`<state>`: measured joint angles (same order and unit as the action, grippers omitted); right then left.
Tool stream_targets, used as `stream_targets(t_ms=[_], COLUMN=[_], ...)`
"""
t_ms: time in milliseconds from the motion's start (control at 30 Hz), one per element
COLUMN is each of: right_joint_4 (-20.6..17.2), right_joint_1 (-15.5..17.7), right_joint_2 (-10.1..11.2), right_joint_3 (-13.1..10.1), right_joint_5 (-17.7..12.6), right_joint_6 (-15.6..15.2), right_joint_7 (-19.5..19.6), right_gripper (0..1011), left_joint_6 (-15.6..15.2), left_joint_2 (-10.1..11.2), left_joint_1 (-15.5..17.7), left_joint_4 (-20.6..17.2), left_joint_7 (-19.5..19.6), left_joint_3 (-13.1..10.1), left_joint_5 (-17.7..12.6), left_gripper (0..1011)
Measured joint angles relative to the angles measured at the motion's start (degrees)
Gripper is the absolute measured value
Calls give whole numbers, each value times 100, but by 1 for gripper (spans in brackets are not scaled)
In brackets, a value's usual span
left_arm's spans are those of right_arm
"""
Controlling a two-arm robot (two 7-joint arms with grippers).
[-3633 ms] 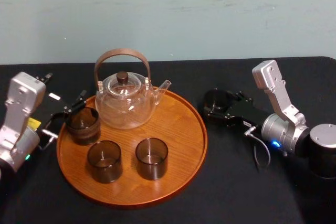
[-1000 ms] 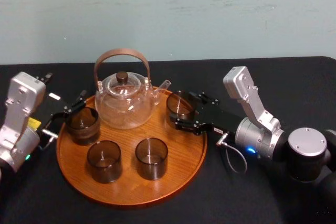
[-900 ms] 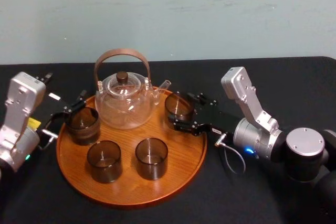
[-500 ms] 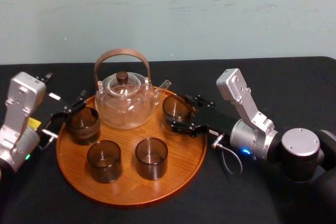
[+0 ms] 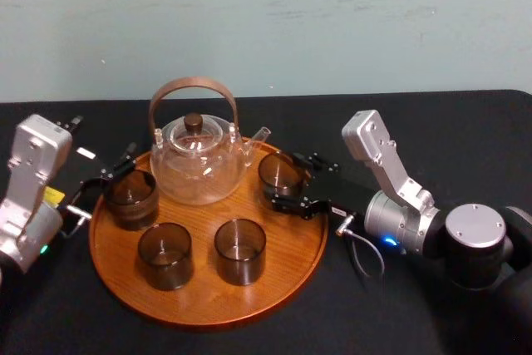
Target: Pick up the glass from the table and place it on the tray.
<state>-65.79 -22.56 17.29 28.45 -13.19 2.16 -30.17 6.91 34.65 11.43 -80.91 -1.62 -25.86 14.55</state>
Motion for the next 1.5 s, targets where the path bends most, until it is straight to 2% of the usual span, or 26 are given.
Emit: stream_targets(t_ms=[233,400,767,1133,1300,1367,1500], right_joint_4=[-7,-14,-38,-535,-998,-1043,-1255], right_joint_1=[0,0,27,269,533,565,801], right_joint_2=[3,5,18,176,365,384,518], right_joint_3=[-1,-3,-43,-208,-397,-421,-660], right_joint_5=[-1,-3,-51,-80,-112,-111,-181], right_joint_6=[0,1,67,313,416,419,455], right_joint_7=[-4,-7,-28,97,244,270,412], right_gripper=[900,998,1002,1002,1002,1002,1002], left_joint_6=[0,0,-1,-1,-1,-1,-1], left_joint_2=[0,0,0,0,0,0,0], left_joint_1=[0,0,0,0,0,0,0], left_joint_4=[0,0,0,1,1,1,1], left_joint_7=[0,0,0,0,0,0,0], left_joint_3=[0,0,0,0,0,0,0], left_joint_5=[0,0,0,0,0,0,0], left_gripper=[1001,1001,1001,1002,1001,1001,1001])
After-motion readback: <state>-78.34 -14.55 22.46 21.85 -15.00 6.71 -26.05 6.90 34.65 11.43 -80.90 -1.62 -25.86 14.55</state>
